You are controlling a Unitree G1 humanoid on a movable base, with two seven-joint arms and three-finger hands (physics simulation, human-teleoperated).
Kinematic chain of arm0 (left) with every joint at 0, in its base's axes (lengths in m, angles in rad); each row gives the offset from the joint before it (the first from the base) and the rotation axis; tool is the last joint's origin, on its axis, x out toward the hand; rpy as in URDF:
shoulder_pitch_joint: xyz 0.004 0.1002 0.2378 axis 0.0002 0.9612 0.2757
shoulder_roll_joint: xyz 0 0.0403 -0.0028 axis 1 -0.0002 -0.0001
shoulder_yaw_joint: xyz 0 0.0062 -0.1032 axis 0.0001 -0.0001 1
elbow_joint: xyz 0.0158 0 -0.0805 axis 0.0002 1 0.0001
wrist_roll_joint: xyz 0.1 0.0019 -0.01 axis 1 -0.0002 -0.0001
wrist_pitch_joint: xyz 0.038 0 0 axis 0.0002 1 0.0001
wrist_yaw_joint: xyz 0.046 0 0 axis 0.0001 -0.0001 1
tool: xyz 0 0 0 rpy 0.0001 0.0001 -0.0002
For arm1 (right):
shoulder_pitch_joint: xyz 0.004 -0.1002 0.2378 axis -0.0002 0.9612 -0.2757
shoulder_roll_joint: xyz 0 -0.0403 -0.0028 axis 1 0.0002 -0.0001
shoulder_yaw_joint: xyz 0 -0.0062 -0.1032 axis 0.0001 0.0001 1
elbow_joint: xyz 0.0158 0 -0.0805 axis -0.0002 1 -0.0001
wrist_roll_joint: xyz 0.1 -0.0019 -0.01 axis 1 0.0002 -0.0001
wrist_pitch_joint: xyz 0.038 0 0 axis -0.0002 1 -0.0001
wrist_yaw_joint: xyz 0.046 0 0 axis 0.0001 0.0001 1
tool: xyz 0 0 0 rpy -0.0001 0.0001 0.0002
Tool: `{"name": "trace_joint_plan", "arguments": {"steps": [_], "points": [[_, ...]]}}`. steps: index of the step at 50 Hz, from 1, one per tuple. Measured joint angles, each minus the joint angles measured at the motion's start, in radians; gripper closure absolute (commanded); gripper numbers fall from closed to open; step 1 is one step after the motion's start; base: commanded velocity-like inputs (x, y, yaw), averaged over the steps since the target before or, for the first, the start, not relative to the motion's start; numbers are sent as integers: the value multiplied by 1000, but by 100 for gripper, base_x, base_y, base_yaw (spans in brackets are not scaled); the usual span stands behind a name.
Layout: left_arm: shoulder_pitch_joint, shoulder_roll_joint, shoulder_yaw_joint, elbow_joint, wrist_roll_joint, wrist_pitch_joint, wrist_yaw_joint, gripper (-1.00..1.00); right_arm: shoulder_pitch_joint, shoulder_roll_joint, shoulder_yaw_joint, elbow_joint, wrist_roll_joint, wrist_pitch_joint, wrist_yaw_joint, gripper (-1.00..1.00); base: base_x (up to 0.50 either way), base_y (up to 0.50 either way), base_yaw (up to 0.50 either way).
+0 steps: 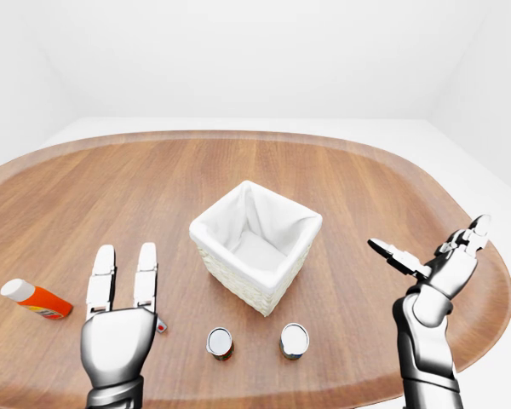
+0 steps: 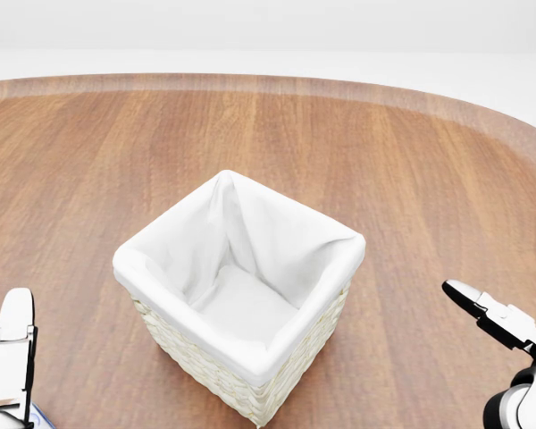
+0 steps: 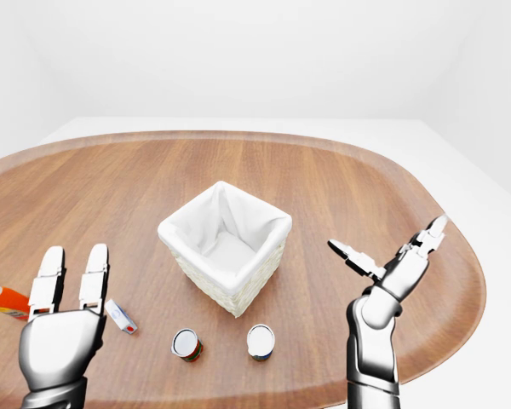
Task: Pick up the alphabet soup and the cream cheese box, and put them in the basket.
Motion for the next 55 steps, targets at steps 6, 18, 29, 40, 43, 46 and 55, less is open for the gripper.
{"name": "trace_joint_plan", "arguments": {"steps": [6, 18, 29, 40, 43, 46, 55], "points": [[4, 13, -19, 33, 14, 0, 0, -100, -1, 0, 0, 2, 0, 0, 0, -100, 0, 0, 0], [9, 46, -82, 103, 40, 0, 0, -100, 0, 0, 0, 0, 0, 0, 0, -100, 0, 0, 0], [-2, 80, -129, 181, 44, 0, 0, -100, -2, -1, 0, 4, 0, 0, 0, -100, 0, 0, 0], [-19, 107, -161, 250, 36, 0, 0, -100, -2, -1, 1, 5, 0, 0, 0, -100, 0, 0, 0], [-24, 113, -163, 267, 31, 0, 0, -100, -2, -1, 1, 5, 0, 0, 0, -100, 0, 0, 0], [-26, 117, -164, 277, 26, 0, 0, -100, -2, -1, 1, 3, 0, 0, 0, -100, 0, 0, 0], [-42, 124, -176, 338, 20, 0, 0, -100, -2, -1, 1, 2, 0, 0, 0, -100, 0, 0, 0]]}}
